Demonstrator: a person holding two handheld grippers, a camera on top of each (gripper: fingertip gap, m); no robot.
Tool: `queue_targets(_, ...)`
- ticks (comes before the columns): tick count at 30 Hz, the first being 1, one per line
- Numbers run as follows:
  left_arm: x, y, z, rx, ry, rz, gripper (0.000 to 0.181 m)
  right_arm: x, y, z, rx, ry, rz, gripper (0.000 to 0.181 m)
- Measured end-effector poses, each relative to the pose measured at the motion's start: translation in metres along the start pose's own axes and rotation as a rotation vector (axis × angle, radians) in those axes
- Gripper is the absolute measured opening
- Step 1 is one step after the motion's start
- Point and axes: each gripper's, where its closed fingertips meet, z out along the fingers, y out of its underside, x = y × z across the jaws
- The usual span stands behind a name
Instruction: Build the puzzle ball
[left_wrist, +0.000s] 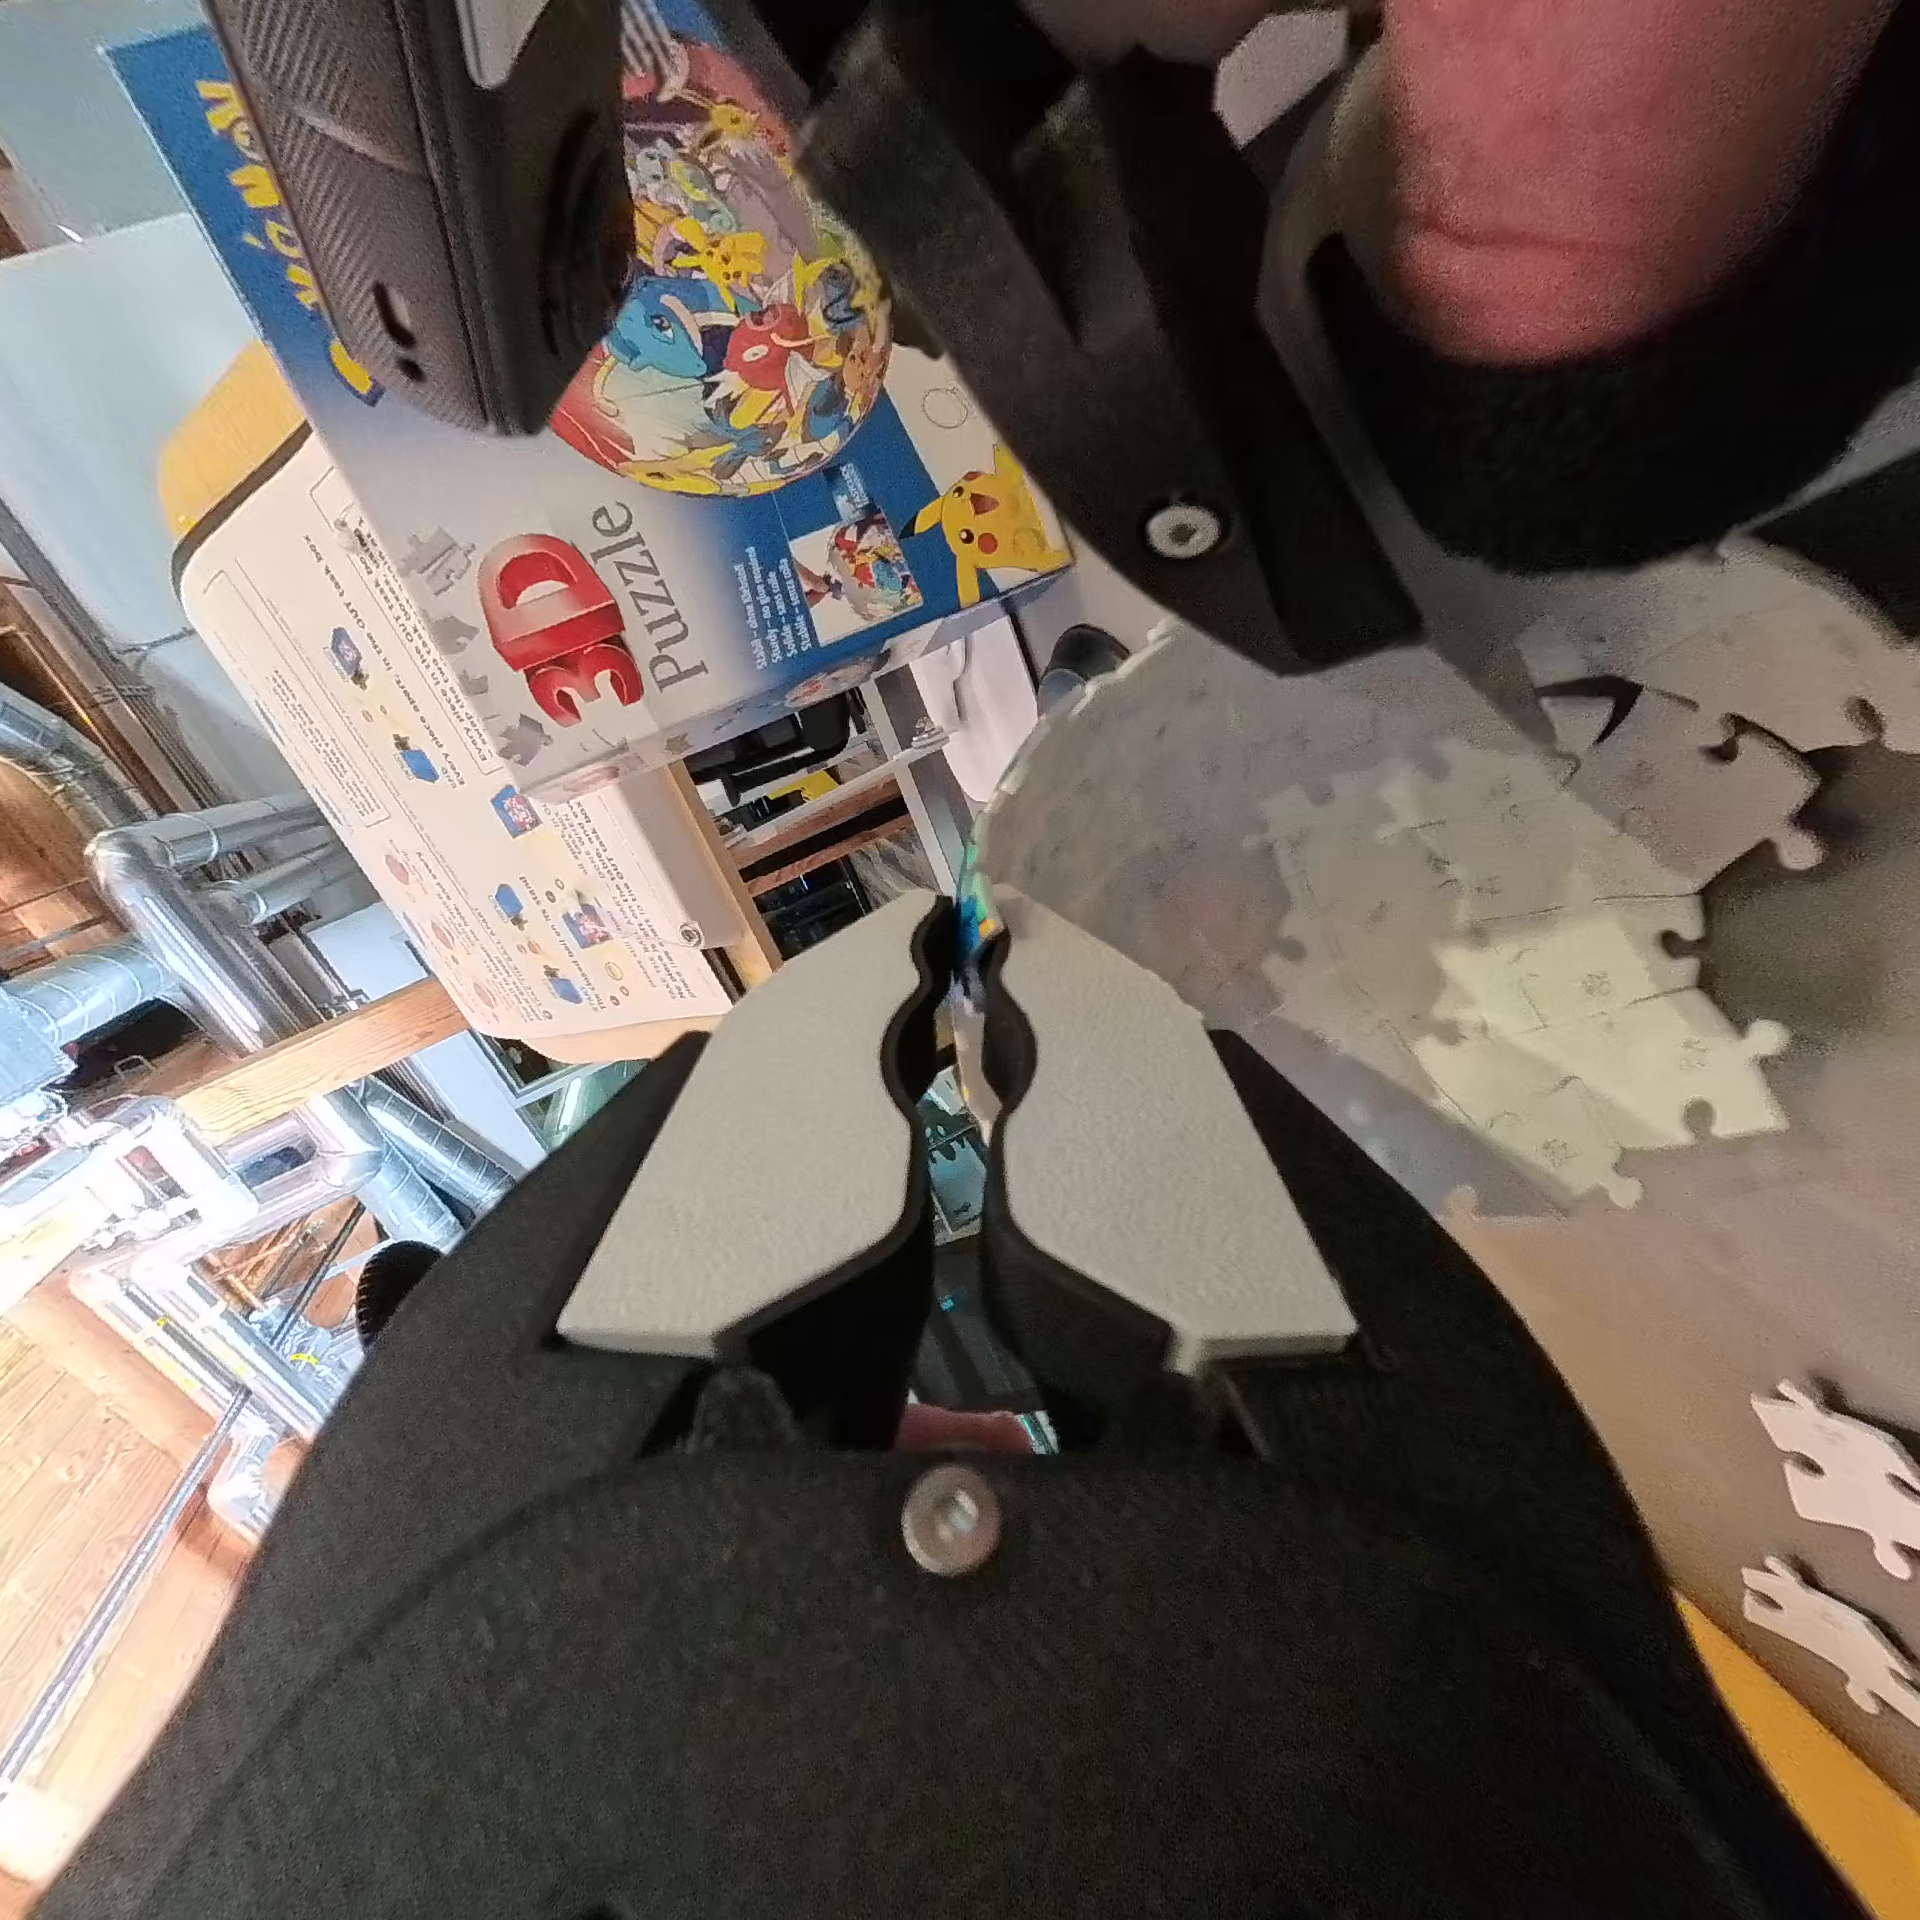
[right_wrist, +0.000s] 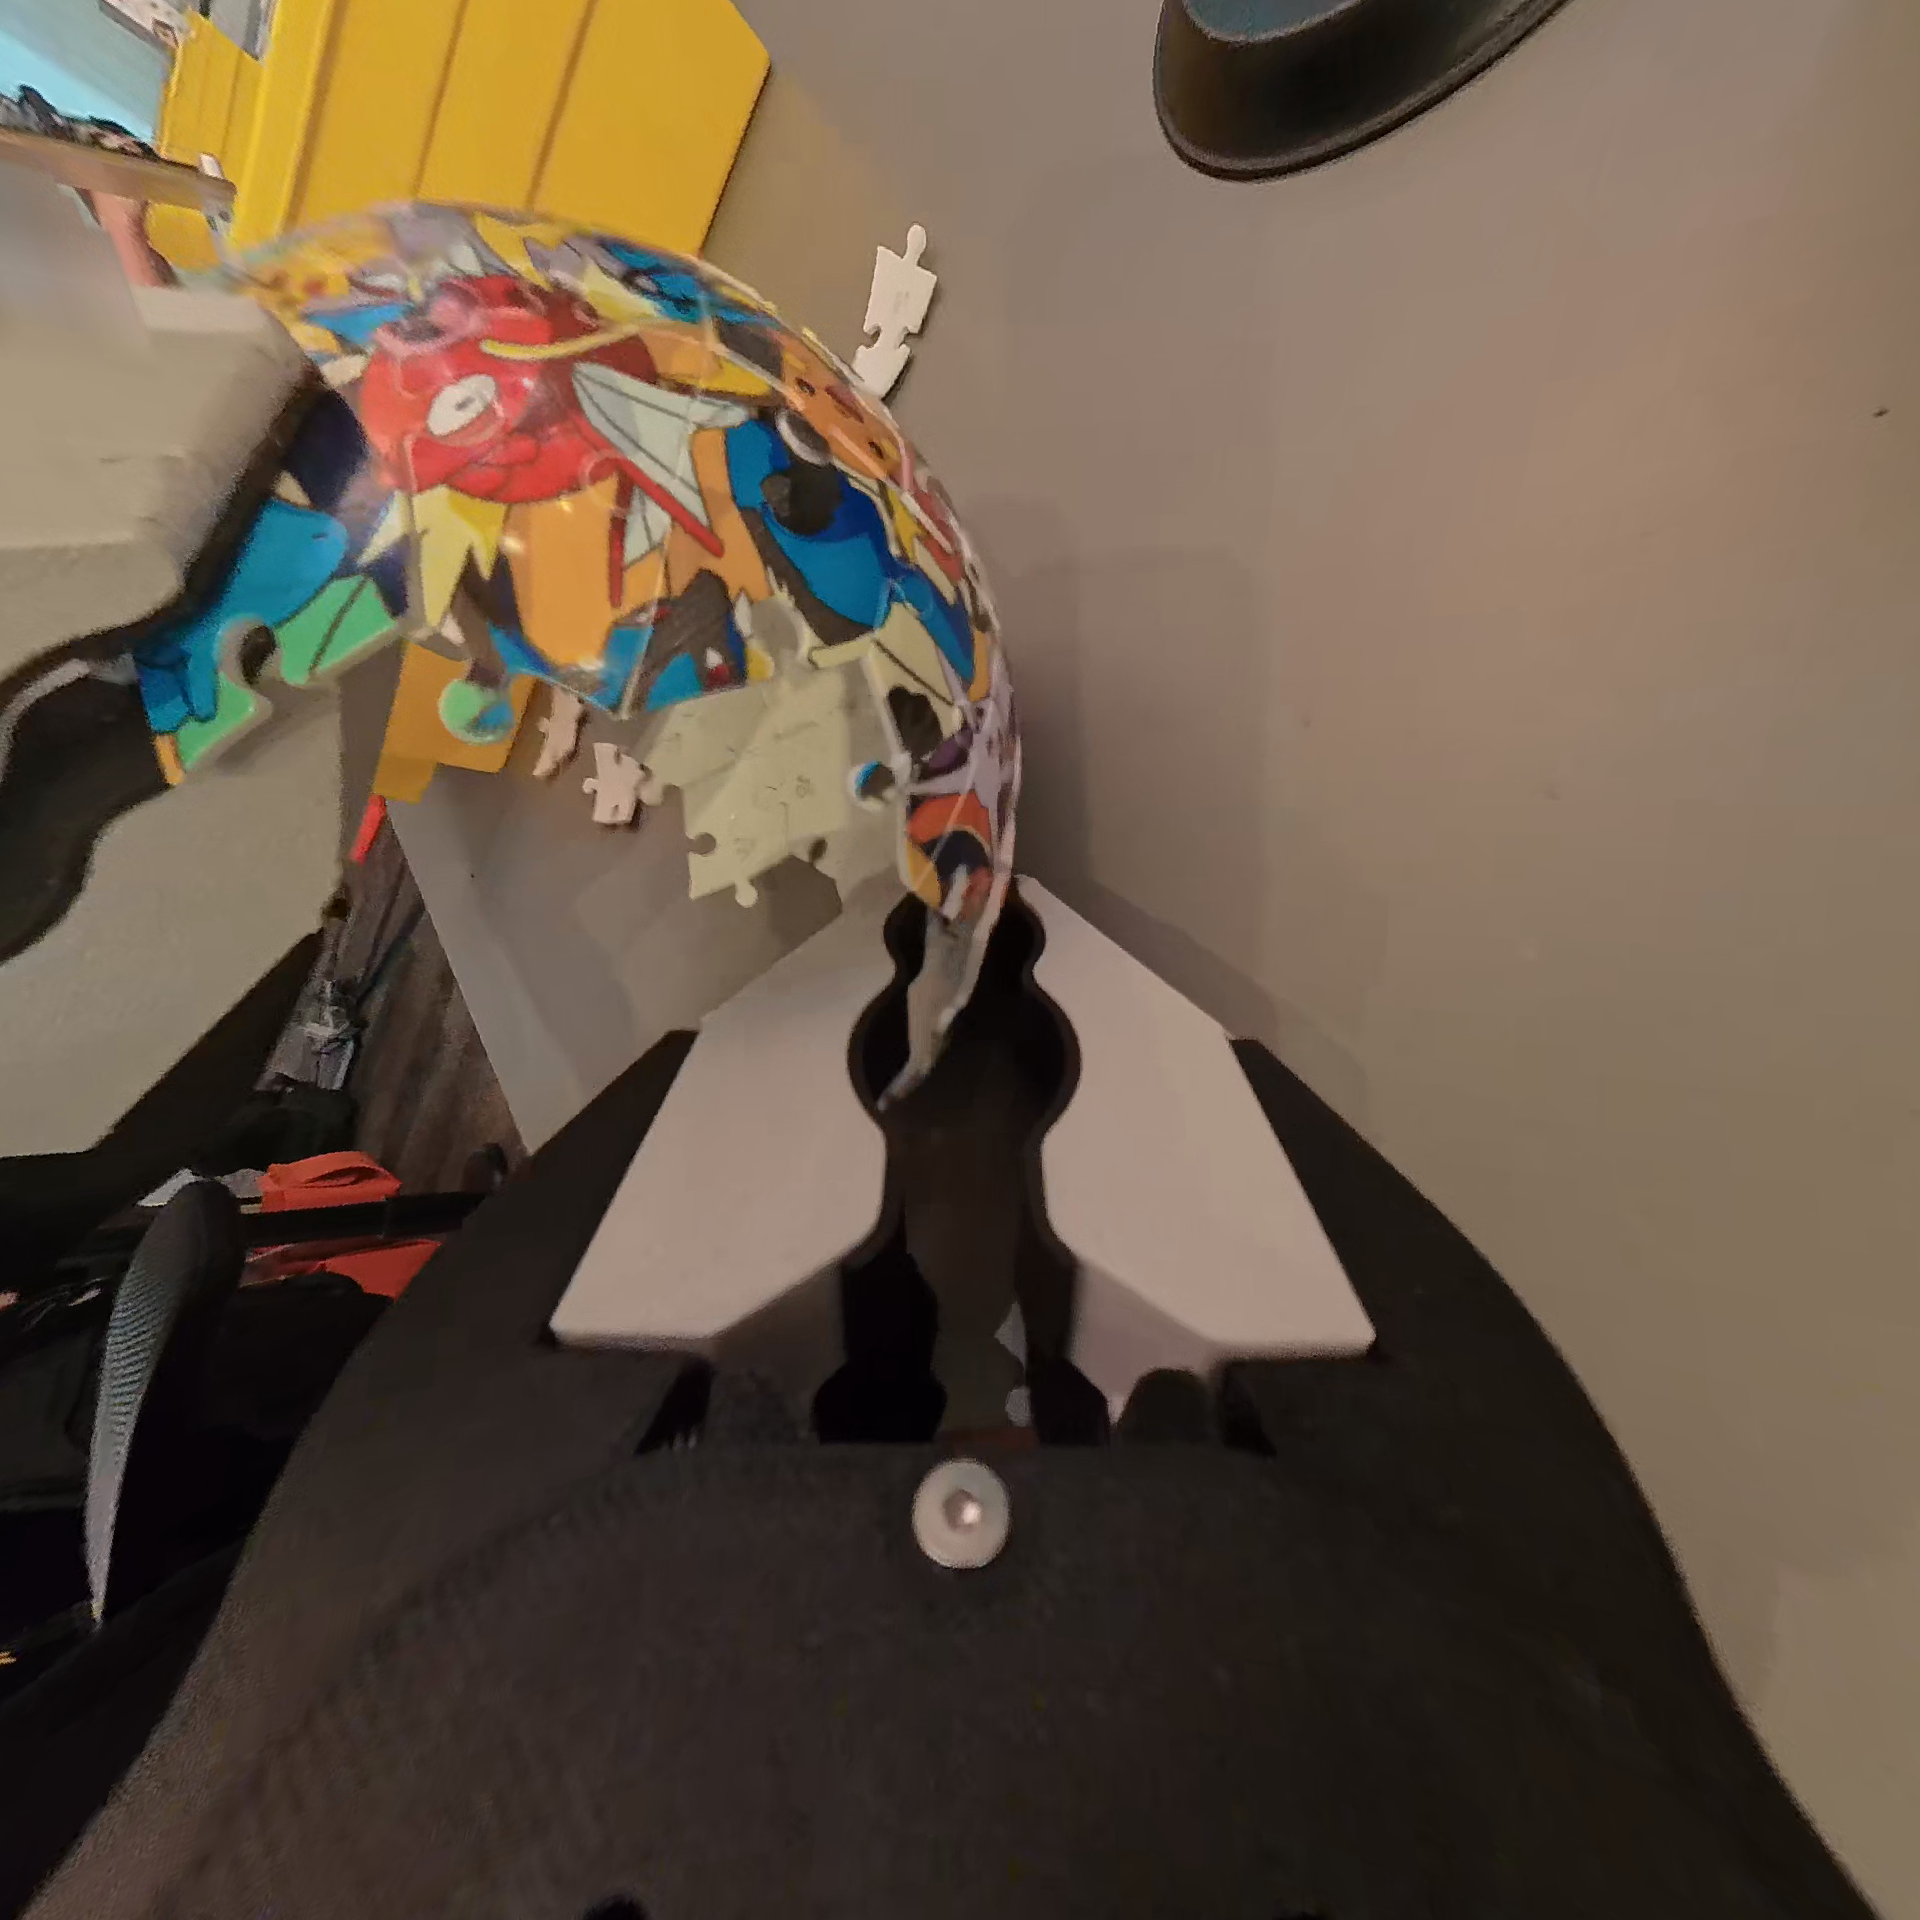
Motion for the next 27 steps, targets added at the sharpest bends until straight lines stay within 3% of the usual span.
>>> queue_targets(3,0.0000,0.0001,-0.0006,0.000,0.001,-0.017,0.003,-0.0036,-0.0022,-0.0001,0.009,-0.007,0.004,0.024)
queue_targets(12,0.0001,-0.0016,-0.0028,-0.006,-0.004,-0.054,0.003,0.0023,-0.0011,0.0022,0.005,0.018,0.001,0.008)
queue_targets(24,0.0015,0.0006,-0.0041,-0.016,-0.008,-0.088,0.003,-0.0030,-0.0029,0.0062,0.017,0.000,0.036,0.013)
queue_targets(27,0.0020,0.0008,-0.0046,-0.017,-0.004,-0.099,0.004,-0.0018,-0.0015,0.0080,0.015,0.008,0.025,0.006)
